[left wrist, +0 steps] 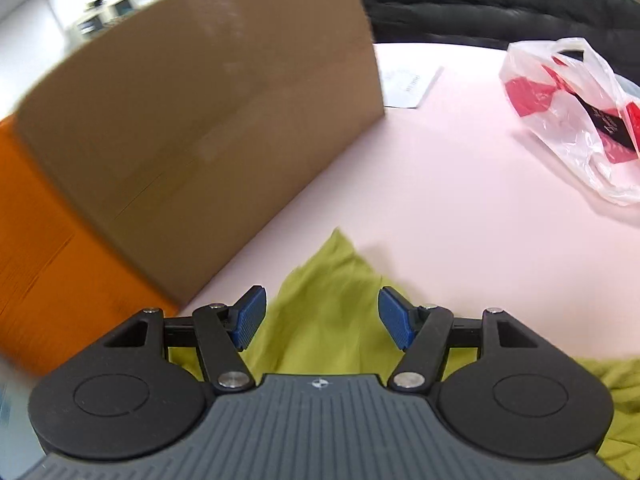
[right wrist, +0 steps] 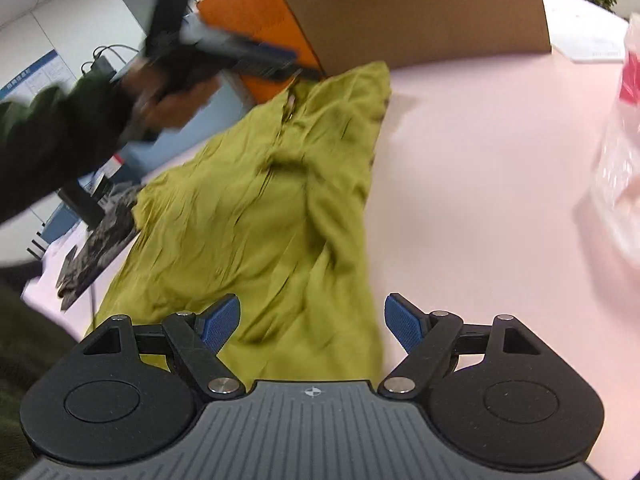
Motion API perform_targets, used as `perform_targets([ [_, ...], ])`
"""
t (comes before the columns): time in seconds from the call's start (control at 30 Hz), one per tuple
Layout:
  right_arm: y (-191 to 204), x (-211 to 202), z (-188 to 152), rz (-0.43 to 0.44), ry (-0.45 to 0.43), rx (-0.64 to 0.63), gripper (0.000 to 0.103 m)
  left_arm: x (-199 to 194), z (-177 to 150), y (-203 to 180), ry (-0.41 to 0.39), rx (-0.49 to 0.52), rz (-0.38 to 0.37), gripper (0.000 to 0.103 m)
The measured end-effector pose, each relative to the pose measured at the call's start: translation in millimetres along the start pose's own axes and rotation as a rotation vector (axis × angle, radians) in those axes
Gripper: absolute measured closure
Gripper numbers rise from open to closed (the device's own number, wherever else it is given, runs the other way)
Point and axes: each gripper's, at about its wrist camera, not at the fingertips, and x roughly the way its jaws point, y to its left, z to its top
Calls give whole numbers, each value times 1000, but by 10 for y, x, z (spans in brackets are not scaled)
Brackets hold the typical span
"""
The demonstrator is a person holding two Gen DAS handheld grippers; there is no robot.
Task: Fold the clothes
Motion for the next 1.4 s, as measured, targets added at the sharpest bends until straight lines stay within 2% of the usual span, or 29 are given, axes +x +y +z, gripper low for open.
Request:
perform_targets([
  [0.07, 25, -31, -96, 4, -9, 42, 25, 156, 113, 84, 32, -12, -68, 59],
  [0.1, 23, -61, -121, 2, -24, 63, 25, 251, 157, 119, 60, -19, -87, 87],
  [0.13, 5, -106, -156, -3, -42, 82, 25, 366, 188, 150, 96, -32, -85, 102],
  [0.27, -47, -223, -229, -68, -80, 116, 23, 748, 184, 242, 220, -110, 7, 103],
  [0.37, -50, -220, -254, -100, -88, 169, 22, 834, 147, 298, 236, -165, 5, 103],
  [0.47, -90, -186, -324, -112, -79, 248, 20, 842, 119, 319, 238, -165, -23, 99],
  [0.5, -116, -167, -351, -104, -80, 295, 20, 840, 109, 330, 239, -166, -35, 89],
  [0.53, -144, -154, -378, -90, -89, 351, 20, 839, 99, 341, 240, -167, -47, 72],
  [0.57, -171, -142, -405, -75, -101, 408, 20, 837, 89, 352, 242, -169, -60, 65],
  [0.6, -199, -131, -432, -60, -112, 465, 20, 838, 75, 352, 244, -172, -62, 60],
  [0.63, -226, -119, -459, -44, -123, 522, 20, 841, 58, 347, 246, -176, -59, 67],
  [0.67, -239, -122, -474, -52, -140, 570, 27, 850, 35, 323, 250, -174, -44, 80],
  [0.7, -240, -124, -482, -69, -149, 591, 43, 862, 28, 302, 262, -171, -19, 102],
  [0.73, -240, -105, -467, -84, -128, 594, 95, 871, 29, 298, 271, -171, 3, 103],
  [0.83, 13, -196, -365, -167, -164, 433, 98, 867, 37, 337, 274, -187, 53, 103],
  [0.97, 637, -113, -282, -142, -102, 18, 98, 883, 16, 446, 290, -218, 143, 103],
  [1.03, 956, -66, -242, -125, -67, -194, 98, 875, -25, 524, 301, -245, 159, 103],
  [1.1, 1022, 117, -295, -73, 6, -230, 97, 822, -70, 618, 301, -282, 148, 100],
  [1.2, 976, 355, -407, -64, 94, -204, 97, 677, -163, 782, 292, -330, 117, 98],
  [1.27, 959, 414, -448, -66, 106, -198, 96, 569, -232, 893, 286, -359, 97, 91],
  [1.33, 944, 420, -458, -67, 101, -190, 96, 458, -331, 996, 290, -404, 56, 79],
  [1.4, 954, 424, -455, -65, 98, -189, 96, 323, -464, 1074, 292, -474, 8, 70],
])
